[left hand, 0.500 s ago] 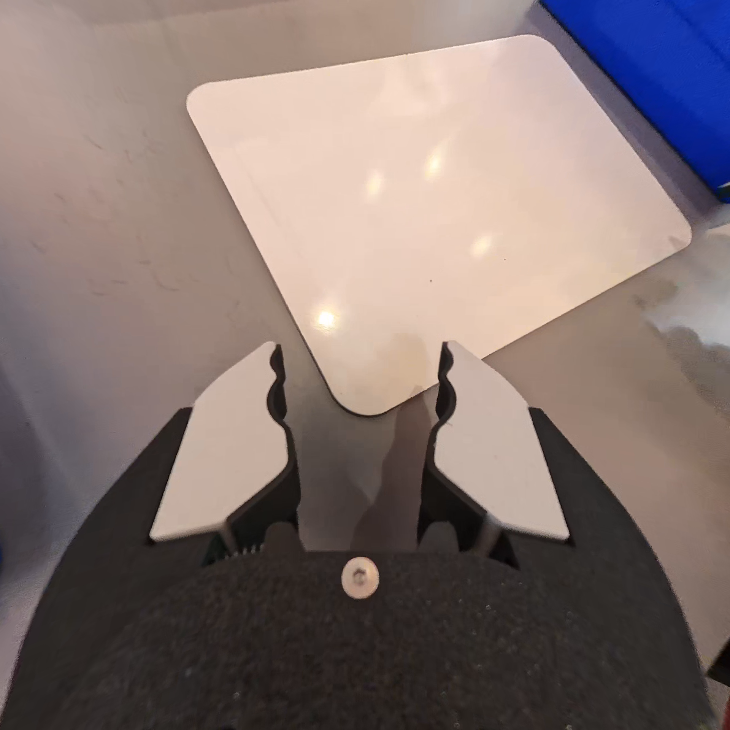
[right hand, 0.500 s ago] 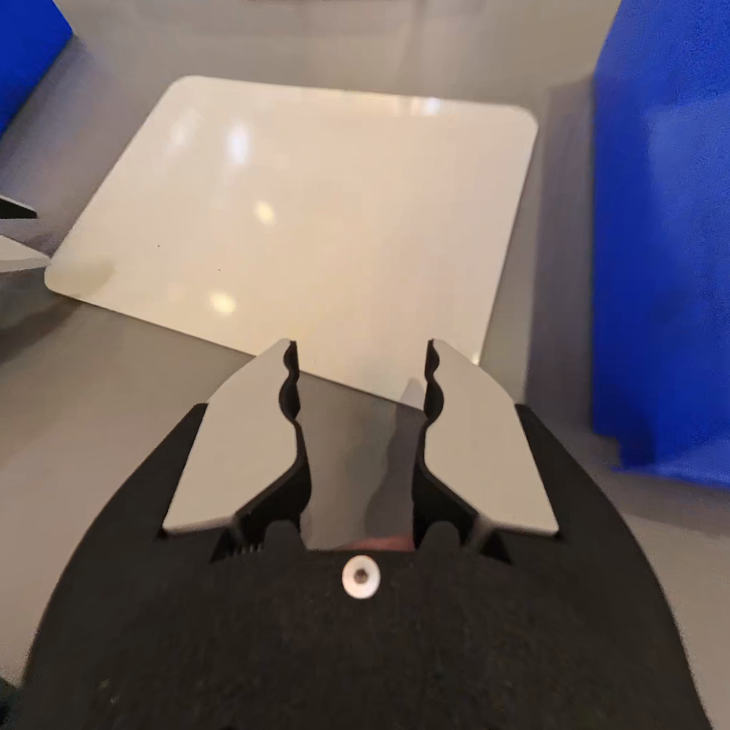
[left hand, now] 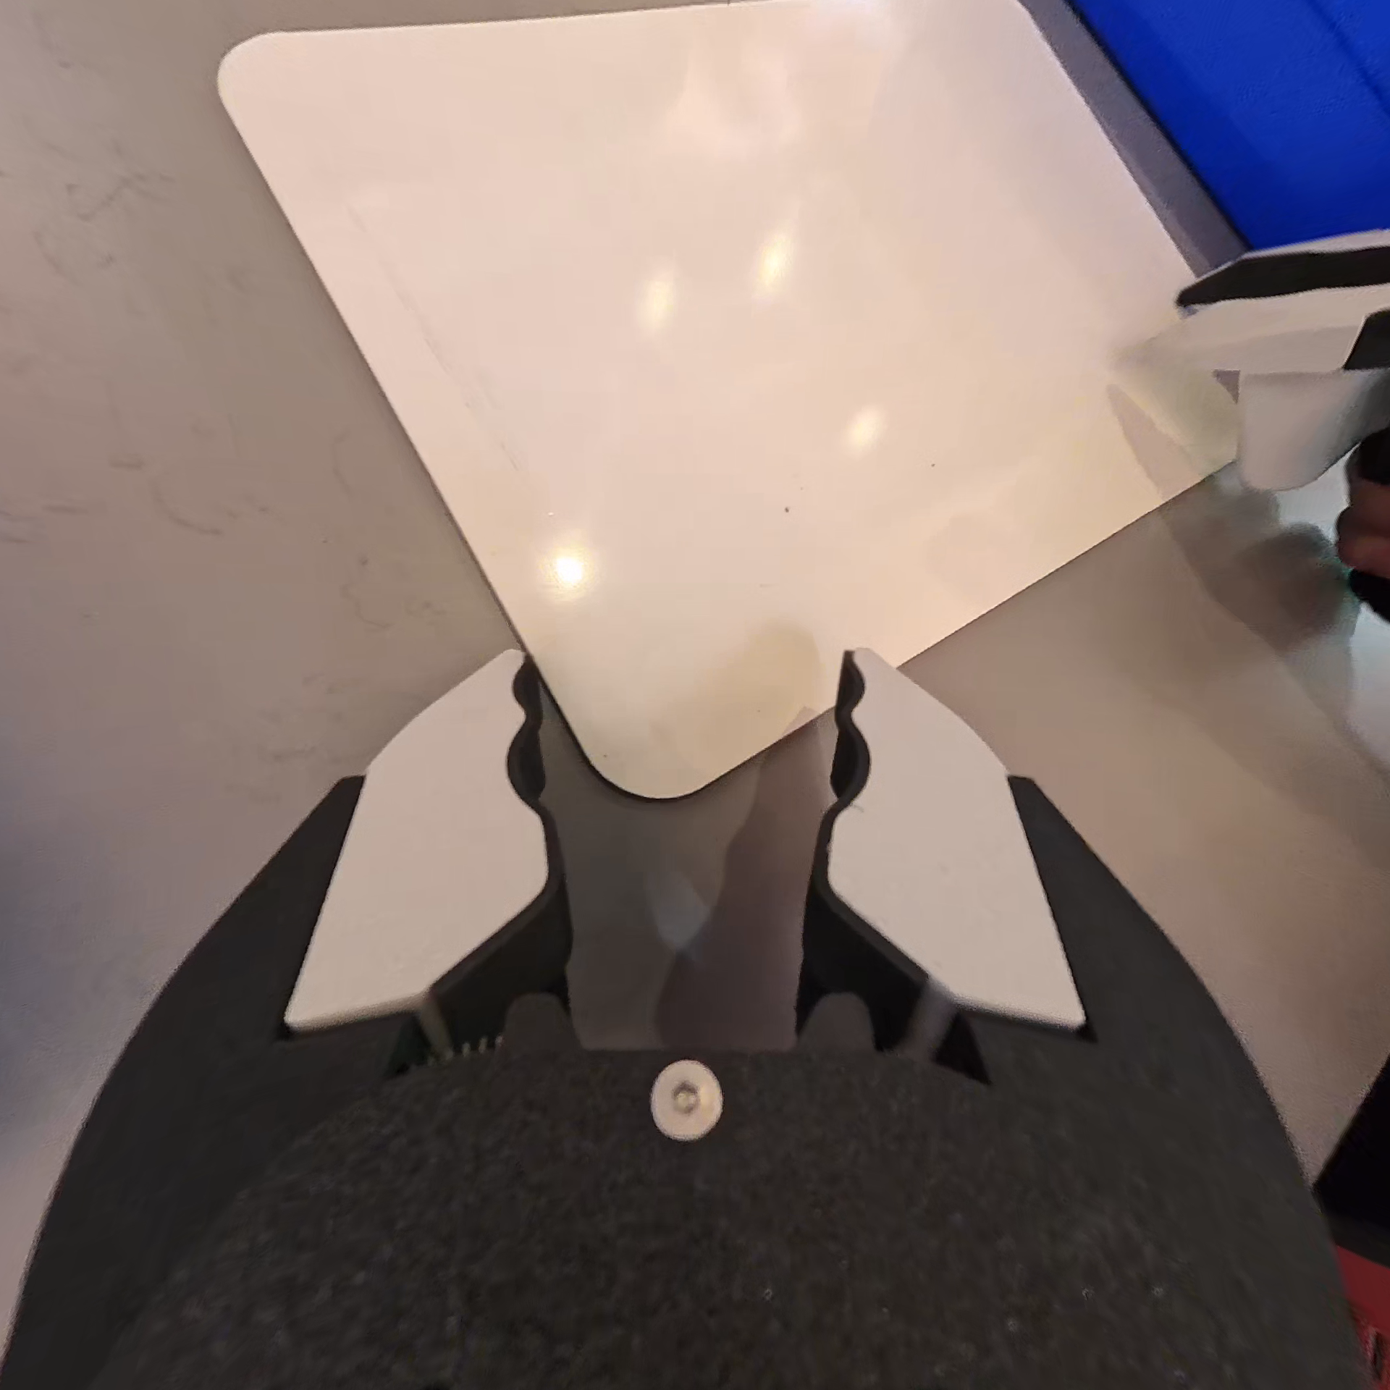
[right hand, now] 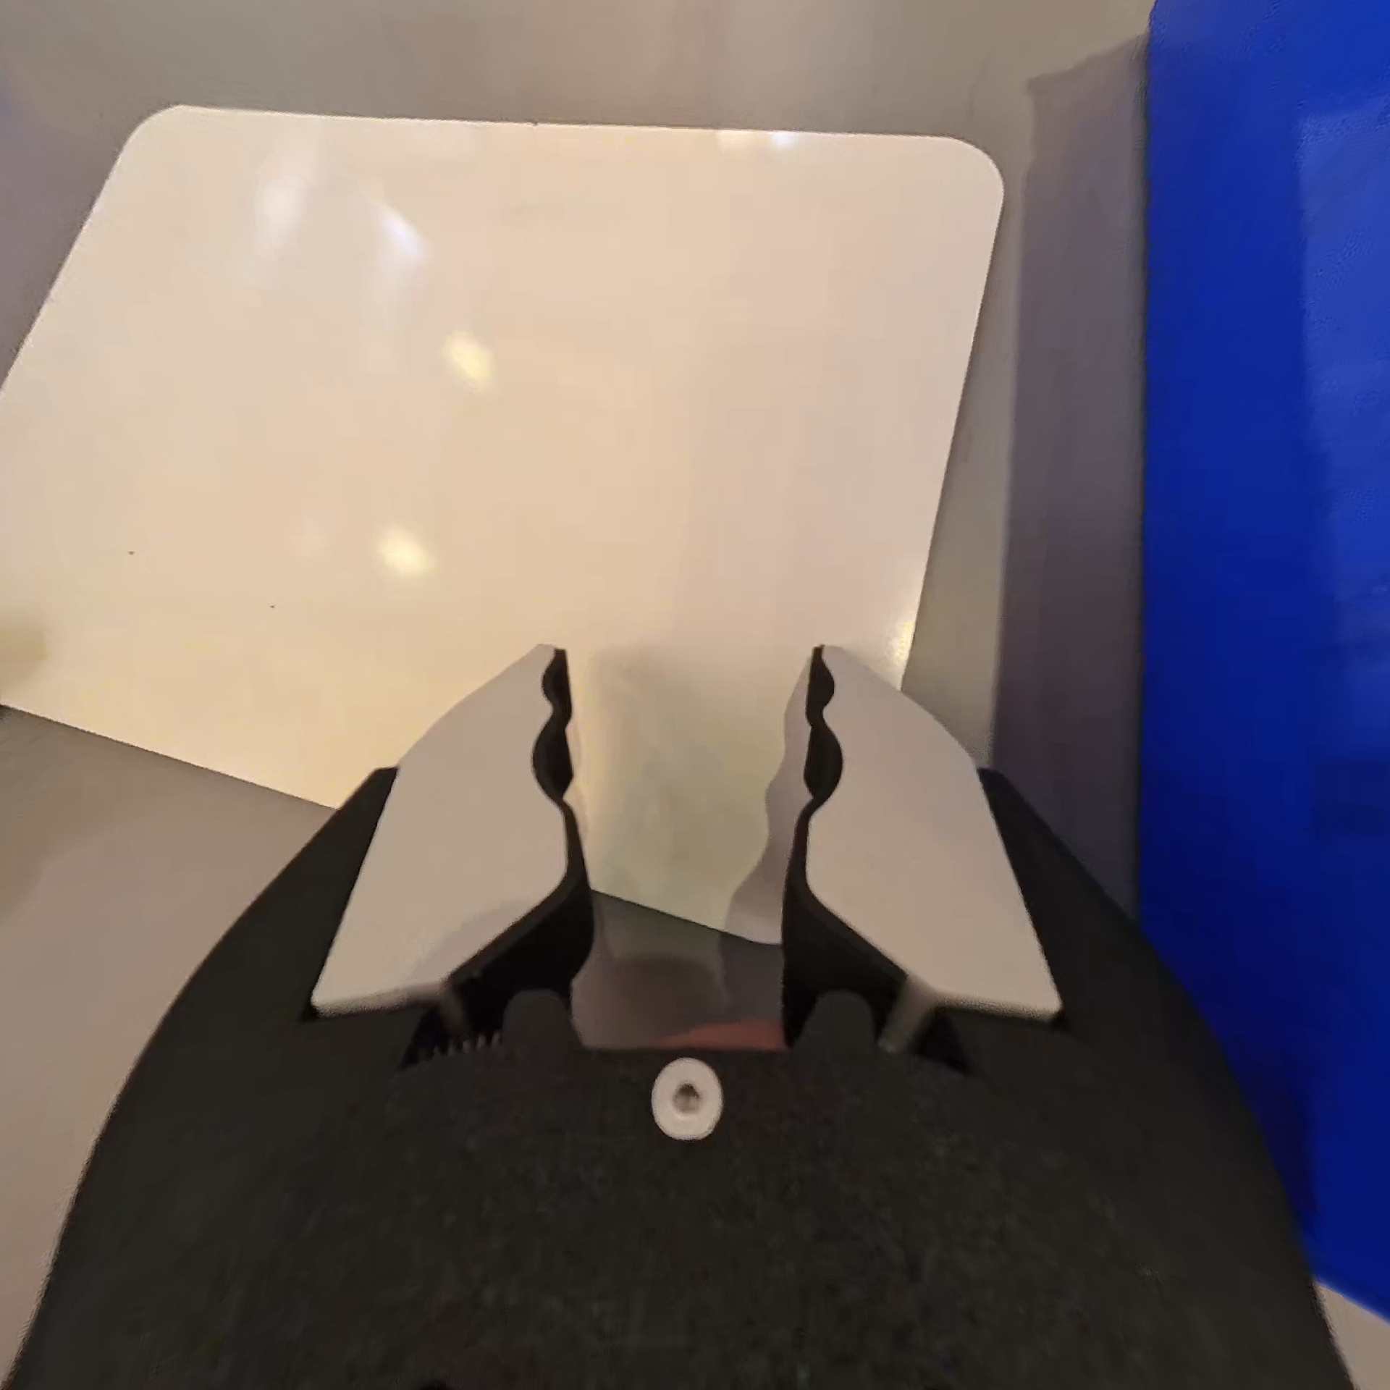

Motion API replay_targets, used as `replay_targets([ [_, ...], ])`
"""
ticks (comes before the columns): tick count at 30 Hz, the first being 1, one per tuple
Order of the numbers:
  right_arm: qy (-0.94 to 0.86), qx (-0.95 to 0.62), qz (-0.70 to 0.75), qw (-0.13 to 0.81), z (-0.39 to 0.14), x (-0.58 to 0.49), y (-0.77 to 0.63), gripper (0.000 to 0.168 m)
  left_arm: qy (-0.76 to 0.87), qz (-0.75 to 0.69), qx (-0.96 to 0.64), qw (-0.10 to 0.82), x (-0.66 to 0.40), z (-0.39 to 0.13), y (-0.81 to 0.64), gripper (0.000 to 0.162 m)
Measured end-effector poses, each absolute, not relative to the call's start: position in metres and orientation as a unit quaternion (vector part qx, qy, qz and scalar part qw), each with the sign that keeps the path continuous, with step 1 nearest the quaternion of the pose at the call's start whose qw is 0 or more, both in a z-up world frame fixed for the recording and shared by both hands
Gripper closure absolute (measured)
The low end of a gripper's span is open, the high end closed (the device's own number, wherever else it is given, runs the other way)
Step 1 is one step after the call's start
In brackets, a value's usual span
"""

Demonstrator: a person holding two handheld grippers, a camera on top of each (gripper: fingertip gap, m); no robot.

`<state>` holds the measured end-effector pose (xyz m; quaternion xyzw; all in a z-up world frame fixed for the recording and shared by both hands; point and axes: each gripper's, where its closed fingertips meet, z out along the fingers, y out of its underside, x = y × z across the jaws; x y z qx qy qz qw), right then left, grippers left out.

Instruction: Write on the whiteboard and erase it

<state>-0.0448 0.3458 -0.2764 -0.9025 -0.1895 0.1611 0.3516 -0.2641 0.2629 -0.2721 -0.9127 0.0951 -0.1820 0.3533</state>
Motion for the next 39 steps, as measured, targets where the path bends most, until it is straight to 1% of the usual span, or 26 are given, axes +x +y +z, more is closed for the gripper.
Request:
replay_targets([
  [2, -0.192, -0.906, 0.161, 0.341, -0.272, -0.044, 0.344, 0.113, 0.098, -0.174, -0.913, 0.356, -0.264, -0.273, 0.262, 0.089],
  [4, -0.195, -0.895, 0.16, 0.369, -0.255, -0.04, 0.342, 0.113, 0.096, -0.175, -0.913, 0.357, -0.264, -0.273, 0.262, 0.088],
  [5, -0.193, -0.896, 0.142, 0.374, -0.254, -0.034, 0.343, 0.11, 0.095, -0.178, -0.912, 0.356, -0.263, -0.272, 0.262, 0.087],
  [6, -0.193, -0.902, 0.129, 0.363, -0.258, -0.028, 0.342, 0.105, 0.095, -0.18, -0.912, 0.356, -0.263, -0.272, 0.262, 0.087],
  [7, -0.191, -0.909, 0.123, 0.35, -0.263, -0.024, 0.34, 0.104, 0.095, -0.18, -0.912, 0.355, -0.263, -0.272, 0.262, 0.087],
  [10, -0.182, -0.917, 0.095, 0.341, -0.278, -0.013, 0.341, 0.104, 0.095, -0.181, -0.912, 0.355, -0.264, -0.272, 0.261, 0.089],
  [11, -0.181, -0.92, 0.083, 0.339, -0.282, -0.011, 0.34, 0.102, 0.093, -0.183, -0.912, 0.355, -0.265, -0.272, 0.261, 0.09],
  [14, -0.177, -0.916, 0.061, 0.355, -0.282, -0.007, 0.341, 0.104, 0.091, -0.187, -0.912, 0.353, -0.265, -0.272, 0.26, 0.091],
  [16, -0.171, -0.917, 0.084, 0.35, -0.283, -0.012, 0.339, 0.101, 0.092, -0.188, -0.912, 0.351, -0.264, -0.272, 0.258, 0.091],
  [18, -0.168, -0.915, 0.112, 0.349, -0.282, -0.02, 0.339, 0.103, 0.094, -0.19, -0.912, 0.351, -0.263, -0.272, 0.258, 0.089],
  [21, -0.182, -0.911, 0.131, 0.347, -0.282, -0.032, 0.342, 0.089, 0.097, -0.185, -0.914, 0.348, -0.265, -0.272, 0.254, 0.089],
  [28, -0.225, -0.902, 0.133, 0.344, -0.283, -0.062, 0.35, 0.081, 0.093, -0.145, -0.923, 0.345, -0.281, -0.275, 0.255, 0.077],
  [30, -0.232, -0.901, 0.13, 0.342, -0.283, -0.067, 0.353, 0.082, 0.093, -0.133, -0.924, 0.346, -0.284, -0.276, 0.256, 0.073],
  [31, -0.233, -0.901, 0.126, 0.342, -0.283, -0.067, 0.355, 0.087, 0.09, -0.129, -0.926, 0.344, -0.287, -0.276, 0.256, 0.076],
  [32, -0.232, -0.902, 0.114, 0.345, -0.281, -0.064, 0.357, 0.098, 0.083, -0.13, -0.927, 0.341, -0.29, -0.273, 0.254, 0.084],
  [33, -0.23, -0.901, 0.099, 0.355, -0.275, -0.06, 0.358, 0.105, 0.08, -0.143, -0.924, 0.346, -0.29, -0.263, 0.251, 0.088],
  [35, -0.248, -0.877, 0.1, 0.399, -0.245, -0.056, 0.346, 0.106, 0.07, -0.146, -0.905, 0.393, -0.295, -0.227, 0.241, 0.09],
  [37, -0.261, -0.837, 0.122, 0.466, -0.199, -0.049, 0.323, 0.104, 0.052, -0.132, -0.88, 0.453, -0.307, -0.189, 0.223, 0.094],
  [39, -0.243, -0.806, 0.119, 0.527, -0.161, -0.023, 0.307, 0.104, 0.014, -0.089, -0.871, 0.483, -0.332, -0.173, 0.207, 0.094],
])
